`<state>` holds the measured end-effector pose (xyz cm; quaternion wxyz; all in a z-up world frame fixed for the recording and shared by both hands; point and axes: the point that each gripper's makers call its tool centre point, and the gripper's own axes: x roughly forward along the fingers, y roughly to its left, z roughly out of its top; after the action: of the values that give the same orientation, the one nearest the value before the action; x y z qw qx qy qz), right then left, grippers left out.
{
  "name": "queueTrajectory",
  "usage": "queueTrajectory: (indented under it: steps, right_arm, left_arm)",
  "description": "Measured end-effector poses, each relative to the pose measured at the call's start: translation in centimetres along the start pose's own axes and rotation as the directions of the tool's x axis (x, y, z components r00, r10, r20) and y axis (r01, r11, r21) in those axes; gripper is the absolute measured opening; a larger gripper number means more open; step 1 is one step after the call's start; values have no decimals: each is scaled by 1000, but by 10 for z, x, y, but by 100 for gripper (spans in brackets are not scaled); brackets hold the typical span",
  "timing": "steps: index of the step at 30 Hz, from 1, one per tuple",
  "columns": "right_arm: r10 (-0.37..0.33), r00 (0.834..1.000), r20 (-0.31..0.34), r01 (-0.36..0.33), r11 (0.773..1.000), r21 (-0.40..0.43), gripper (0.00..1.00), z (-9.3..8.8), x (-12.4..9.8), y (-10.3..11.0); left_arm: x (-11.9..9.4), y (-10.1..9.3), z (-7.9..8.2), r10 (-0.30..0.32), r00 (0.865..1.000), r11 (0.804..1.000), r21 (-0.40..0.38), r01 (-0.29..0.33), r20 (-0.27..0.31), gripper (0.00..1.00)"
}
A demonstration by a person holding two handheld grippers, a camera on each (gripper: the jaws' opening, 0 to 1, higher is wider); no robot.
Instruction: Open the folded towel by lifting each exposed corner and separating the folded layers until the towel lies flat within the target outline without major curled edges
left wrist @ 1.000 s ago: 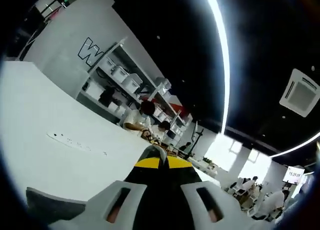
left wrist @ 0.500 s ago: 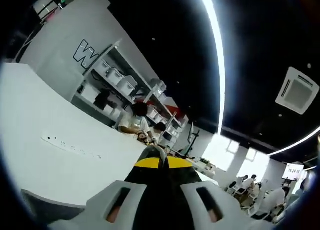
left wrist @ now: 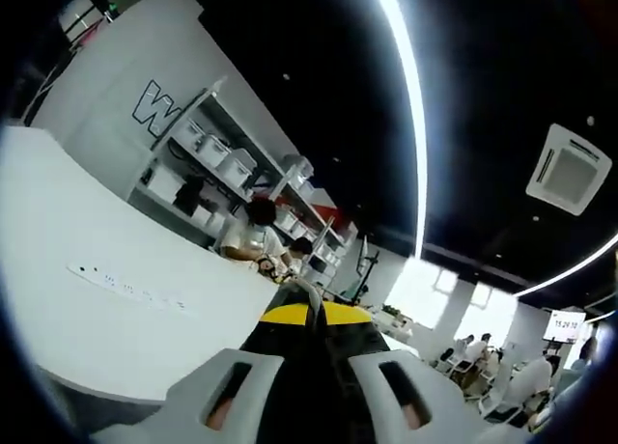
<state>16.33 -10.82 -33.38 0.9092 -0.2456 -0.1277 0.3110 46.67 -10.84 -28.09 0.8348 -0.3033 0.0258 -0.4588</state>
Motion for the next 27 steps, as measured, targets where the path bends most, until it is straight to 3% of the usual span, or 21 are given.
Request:
queueTrajectory:
  steps: [13,20,27]
  right_arm:
    - [-18,1000,-1,18,1000,-18,0,0,-12,-5]
    - [-48,998,-34,47,998,-49,0,-18,-25,-11]
    - [-52,998,-42,50,998,-47,0,-23,-29,-14]
  left_arm:
    - [6,-17,-5,-27,1000,999,16,27,-7,1]
    - [14,-23,-18,-40,999,999,22,41,-14,1]
    - [18,-24,-23,-47,999,999,20,47,-25,1]
